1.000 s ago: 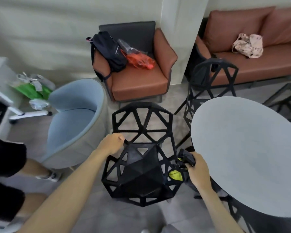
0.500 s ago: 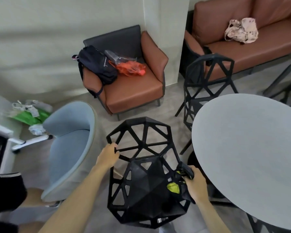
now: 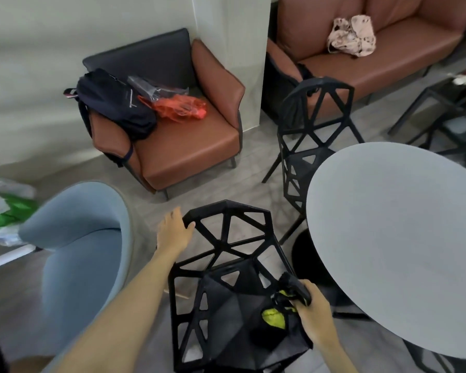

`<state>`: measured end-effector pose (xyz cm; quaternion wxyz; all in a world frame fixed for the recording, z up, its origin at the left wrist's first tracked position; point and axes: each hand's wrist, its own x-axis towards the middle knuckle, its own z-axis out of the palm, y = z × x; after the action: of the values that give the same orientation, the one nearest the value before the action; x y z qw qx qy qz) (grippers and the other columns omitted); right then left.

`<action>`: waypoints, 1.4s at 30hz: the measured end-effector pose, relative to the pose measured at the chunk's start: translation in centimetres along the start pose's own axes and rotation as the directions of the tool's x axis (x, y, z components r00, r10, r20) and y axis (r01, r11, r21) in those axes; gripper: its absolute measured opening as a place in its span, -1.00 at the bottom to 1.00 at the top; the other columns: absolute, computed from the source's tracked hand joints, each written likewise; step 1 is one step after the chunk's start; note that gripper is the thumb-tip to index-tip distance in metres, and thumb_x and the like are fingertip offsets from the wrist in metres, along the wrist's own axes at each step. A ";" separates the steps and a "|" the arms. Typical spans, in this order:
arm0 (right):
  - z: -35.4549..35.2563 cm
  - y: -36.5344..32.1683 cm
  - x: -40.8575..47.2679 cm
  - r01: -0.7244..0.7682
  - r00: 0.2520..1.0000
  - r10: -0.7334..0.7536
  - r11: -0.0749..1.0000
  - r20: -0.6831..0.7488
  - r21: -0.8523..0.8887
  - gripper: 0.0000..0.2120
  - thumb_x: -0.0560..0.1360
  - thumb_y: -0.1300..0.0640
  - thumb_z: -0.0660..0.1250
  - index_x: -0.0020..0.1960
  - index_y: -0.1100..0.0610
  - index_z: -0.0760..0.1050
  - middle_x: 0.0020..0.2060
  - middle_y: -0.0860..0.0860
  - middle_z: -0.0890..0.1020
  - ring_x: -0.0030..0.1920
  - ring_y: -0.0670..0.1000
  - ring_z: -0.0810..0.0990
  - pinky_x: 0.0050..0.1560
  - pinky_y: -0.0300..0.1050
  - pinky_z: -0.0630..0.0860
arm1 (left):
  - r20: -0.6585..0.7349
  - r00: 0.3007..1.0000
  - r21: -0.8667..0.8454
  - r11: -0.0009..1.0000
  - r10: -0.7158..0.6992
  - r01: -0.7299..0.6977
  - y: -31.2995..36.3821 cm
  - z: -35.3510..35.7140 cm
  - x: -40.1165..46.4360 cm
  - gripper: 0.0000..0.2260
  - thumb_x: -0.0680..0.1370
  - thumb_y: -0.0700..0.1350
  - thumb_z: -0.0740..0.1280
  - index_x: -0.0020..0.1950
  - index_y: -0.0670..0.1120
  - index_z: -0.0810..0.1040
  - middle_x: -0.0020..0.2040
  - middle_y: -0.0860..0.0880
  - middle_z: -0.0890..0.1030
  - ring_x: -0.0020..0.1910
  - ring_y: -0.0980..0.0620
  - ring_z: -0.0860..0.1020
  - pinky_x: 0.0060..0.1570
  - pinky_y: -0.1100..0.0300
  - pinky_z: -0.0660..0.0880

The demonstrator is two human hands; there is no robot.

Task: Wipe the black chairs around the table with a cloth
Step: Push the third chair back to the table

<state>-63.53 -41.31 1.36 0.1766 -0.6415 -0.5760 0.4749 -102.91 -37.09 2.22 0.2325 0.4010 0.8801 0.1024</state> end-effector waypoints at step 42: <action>-0.5 3.8 -10.0 -0.133 0.942 0.108 0.990 -0.316 -0.056 -0.66 0.47 0.35 0.46 -0.01 -0.08 0.52 -0.10 -0.10 0.63 -0.07 -0.18 0.58 -0.15 -0.34 0.39 | -0.068 0.986 0.028 0.988 -0.149 0.151 -6.6 0.8 2.9 -0.49 0.68 0.24 0.19 0.21 -0.23 0.48 0.10 -0.35 0.60 0.12 -0.40 0.56 0.05 -0.21 0.47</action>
<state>-59.87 -51.24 2.72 0.2115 -0.7488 -0.5181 0.3551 -108.51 -39.31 -1.89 0.2040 0.3338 0.9166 0.0833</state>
